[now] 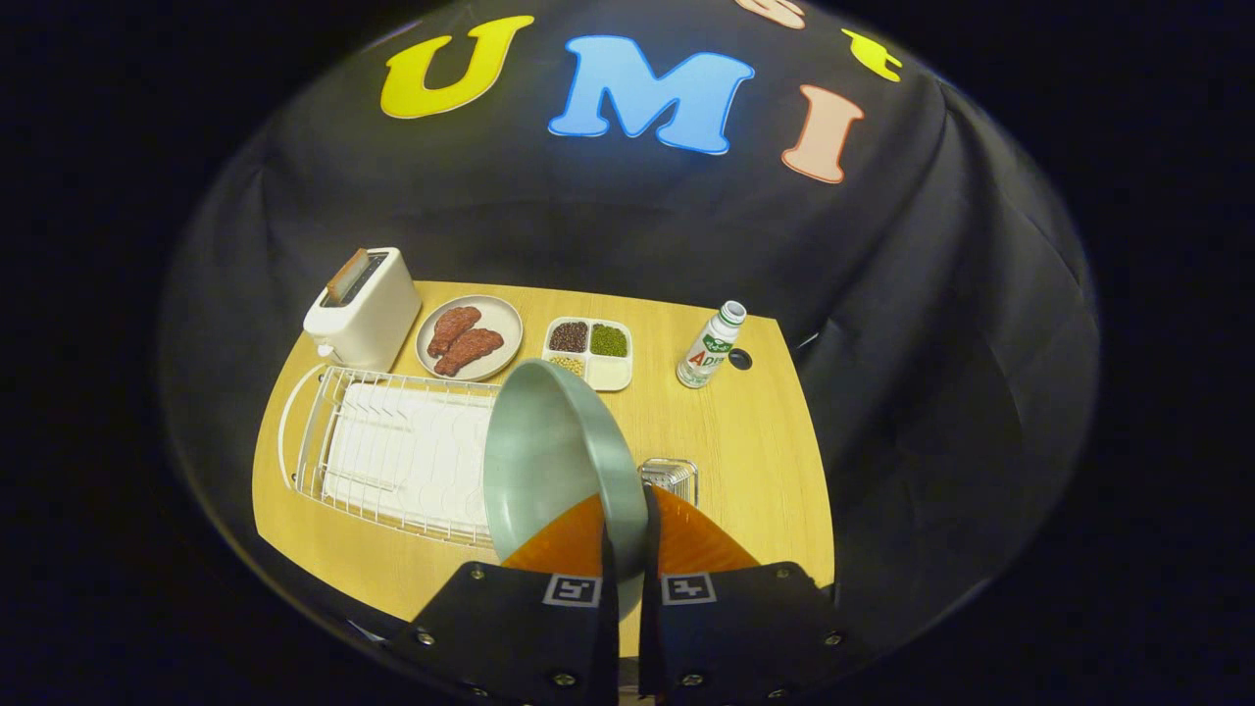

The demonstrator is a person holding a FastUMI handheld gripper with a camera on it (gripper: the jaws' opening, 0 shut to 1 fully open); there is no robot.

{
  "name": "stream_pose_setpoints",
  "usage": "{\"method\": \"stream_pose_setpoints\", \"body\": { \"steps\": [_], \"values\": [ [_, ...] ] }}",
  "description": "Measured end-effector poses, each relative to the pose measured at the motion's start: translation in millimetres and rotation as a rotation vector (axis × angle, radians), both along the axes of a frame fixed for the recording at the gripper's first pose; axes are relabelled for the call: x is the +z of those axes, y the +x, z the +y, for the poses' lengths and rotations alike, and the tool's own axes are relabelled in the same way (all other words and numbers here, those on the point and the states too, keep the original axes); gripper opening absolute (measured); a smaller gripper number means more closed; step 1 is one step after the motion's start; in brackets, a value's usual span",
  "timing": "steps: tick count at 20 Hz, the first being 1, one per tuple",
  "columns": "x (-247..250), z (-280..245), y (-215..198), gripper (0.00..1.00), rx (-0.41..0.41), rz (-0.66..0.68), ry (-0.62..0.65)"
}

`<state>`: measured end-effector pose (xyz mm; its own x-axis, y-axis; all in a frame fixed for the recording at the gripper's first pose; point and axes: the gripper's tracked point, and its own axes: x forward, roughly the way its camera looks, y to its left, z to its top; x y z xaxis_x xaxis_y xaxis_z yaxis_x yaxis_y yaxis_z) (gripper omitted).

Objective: Take the plate from the dish rack, then take the spoon from the basket and place it into the plate.

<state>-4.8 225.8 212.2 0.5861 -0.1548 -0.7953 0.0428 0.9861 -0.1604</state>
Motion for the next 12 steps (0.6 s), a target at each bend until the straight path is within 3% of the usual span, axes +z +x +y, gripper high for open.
{"method": "stream_pose_setpoints", "body": {
  "steps": [12],
  "values": [
    [-36.5,-52.0,-56.8,0.08,0.017,-0.014,0.243]
  ]
}}
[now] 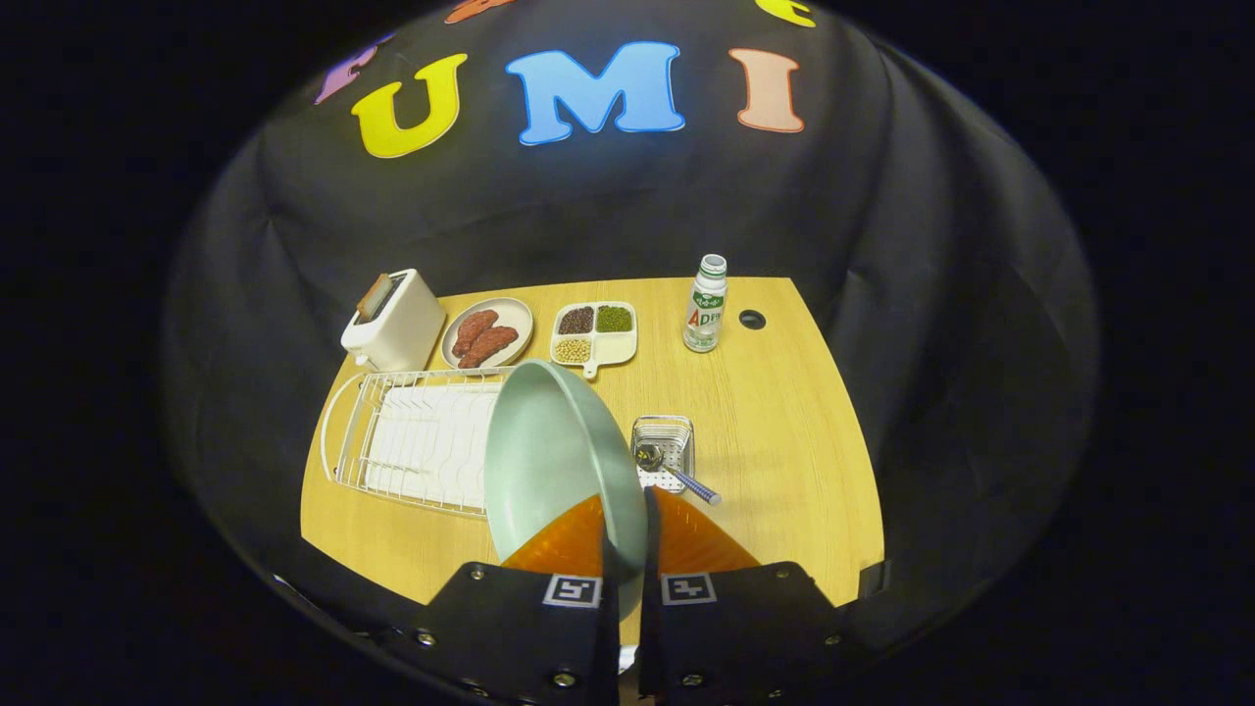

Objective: Take the plate from the dish rack, then take the spoon from the basket and place it into the plate.

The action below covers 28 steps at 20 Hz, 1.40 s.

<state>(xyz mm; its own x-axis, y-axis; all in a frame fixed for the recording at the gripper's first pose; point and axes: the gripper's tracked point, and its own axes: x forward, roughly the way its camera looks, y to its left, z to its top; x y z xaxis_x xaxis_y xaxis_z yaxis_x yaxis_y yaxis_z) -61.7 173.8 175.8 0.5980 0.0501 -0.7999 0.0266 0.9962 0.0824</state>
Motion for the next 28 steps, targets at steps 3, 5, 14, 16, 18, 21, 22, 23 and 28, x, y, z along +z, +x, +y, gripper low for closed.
{"method": "stream_pose_setpoints", "body": {
  "steps": [3,5,14,16,18,21,22,23,28],
  "values": [
    [-24.7,-5.1,-22.4,0.08,0.012,0.035,0.068],
    [-39.8,-13.4,-31.9,0.08,0.028,0.052,0.081],
    [-76.0,-41.6,-64.1,0.08,0.022,0.094,0.206],
    [-85.0,-46.6,-68.1,0.08,0.011,0.104,0.225],
    [-91.8,-49.9,-74.1,0.08,0.002,0.113,0.244],
    [-109.7,-44.2,-81.4,0.08,0.003,0.129,0.294],
    [-116.7,-42.1,-82.9,0.08,0.007,0.135,0.303],
    [-123.5,-38.8,-88.1,0.08,0.012,0.142,0.319],
    [-165.5,-21.9,-87.9,0.09,-0.005,0.179,0.424]
  ]
}}
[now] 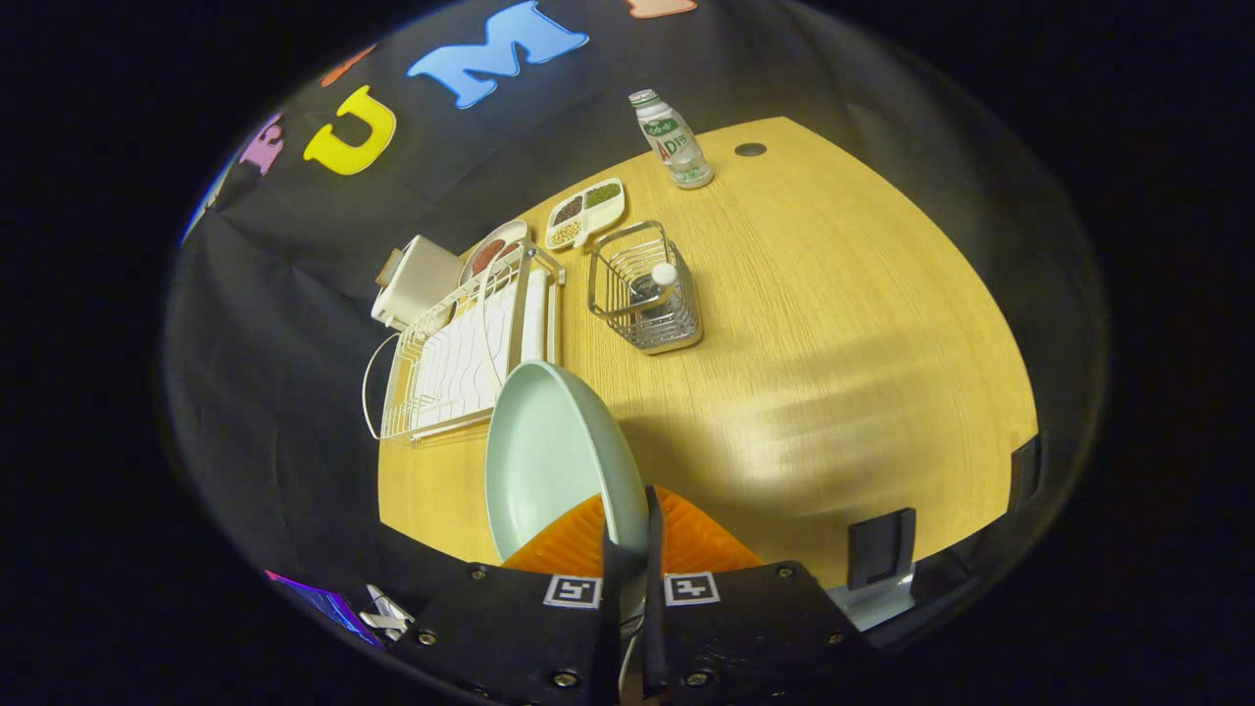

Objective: Take the plate from the dish rack, then take the spoon from the basket and place it into the plate.

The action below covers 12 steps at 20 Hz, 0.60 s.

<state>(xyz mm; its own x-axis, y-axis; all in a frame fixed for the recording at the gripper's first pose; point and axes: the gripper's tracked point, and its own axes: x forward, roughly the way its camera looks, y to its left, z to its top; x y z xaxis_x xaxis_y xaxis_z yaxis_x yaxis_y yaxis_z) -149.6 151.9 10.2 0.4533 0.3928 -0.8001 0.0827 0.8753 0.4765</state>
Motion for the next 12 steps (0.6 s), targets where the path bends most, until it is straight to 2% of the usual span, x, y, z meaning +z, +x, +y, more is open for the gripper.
{"method": "stream_pose_setpoints", "body": {
  "steps": [3,9,12],
  "values": [
    [-23.6,2.7,-4.4,0.09,0.006,0.023,0.022],
    [-54.7,16.1,-9.1,0.10,-0.048,0.097,0.126],
    [-67.0,18.2,-6.2,0.10,-0.065,0.109,0.126]
  ]
}}
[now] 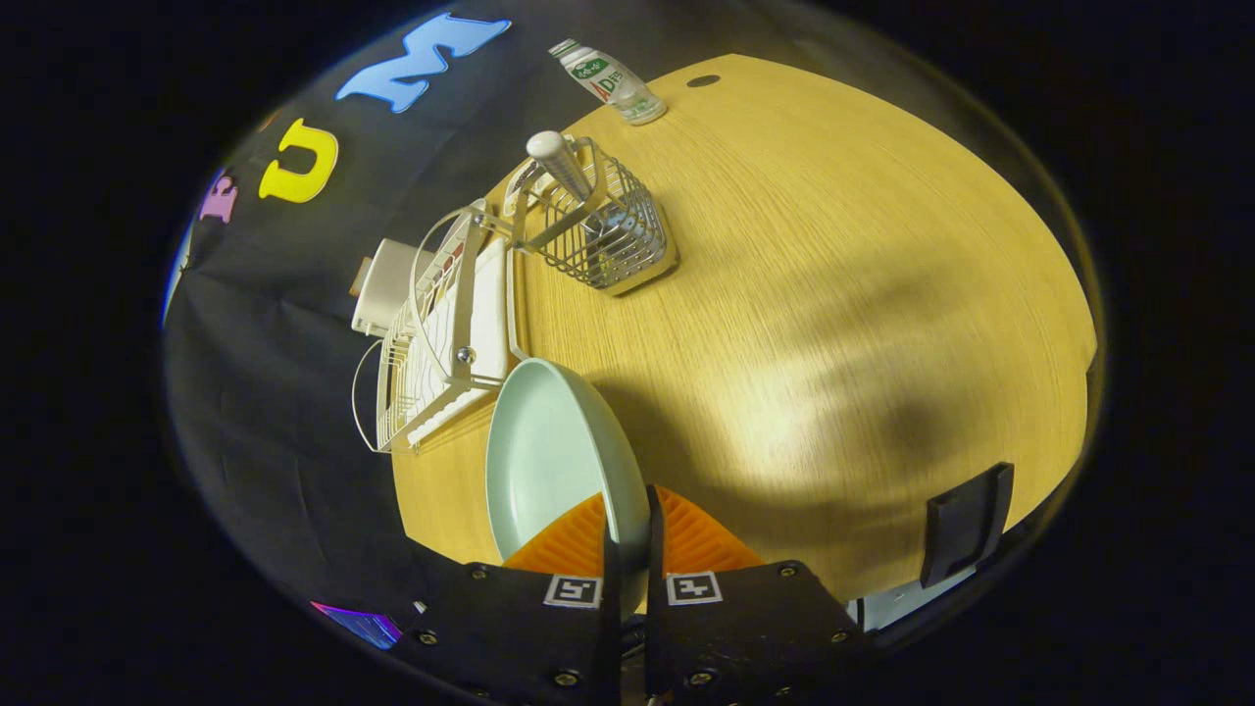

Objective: Take the plate from the dish rack, then take the spoon from the basket and place it into the plate.

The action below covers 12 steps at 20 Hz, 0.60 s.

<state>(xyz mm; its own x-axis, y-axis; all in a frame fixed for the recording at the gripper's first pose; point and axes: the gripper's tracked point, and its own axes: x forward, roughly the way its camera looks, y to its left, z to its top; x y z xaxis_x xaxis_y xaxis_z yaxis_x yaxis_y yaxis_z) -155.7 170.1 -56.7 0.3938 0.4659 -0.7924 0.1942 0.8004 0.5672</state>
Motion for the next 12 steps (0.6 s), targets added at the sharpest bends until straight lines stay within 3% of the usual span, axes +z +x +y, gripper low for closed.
{"method": "stream_pose_setpoints", "body": {
  "steps": [8,12],
  "values": [
    [-18.2,11.3,5.1,0.10,-0.032,0.041,0.048],
    [-7.3,15.0,11.7,0.18,-0.008,-0.020,0.039]
  ]
}}
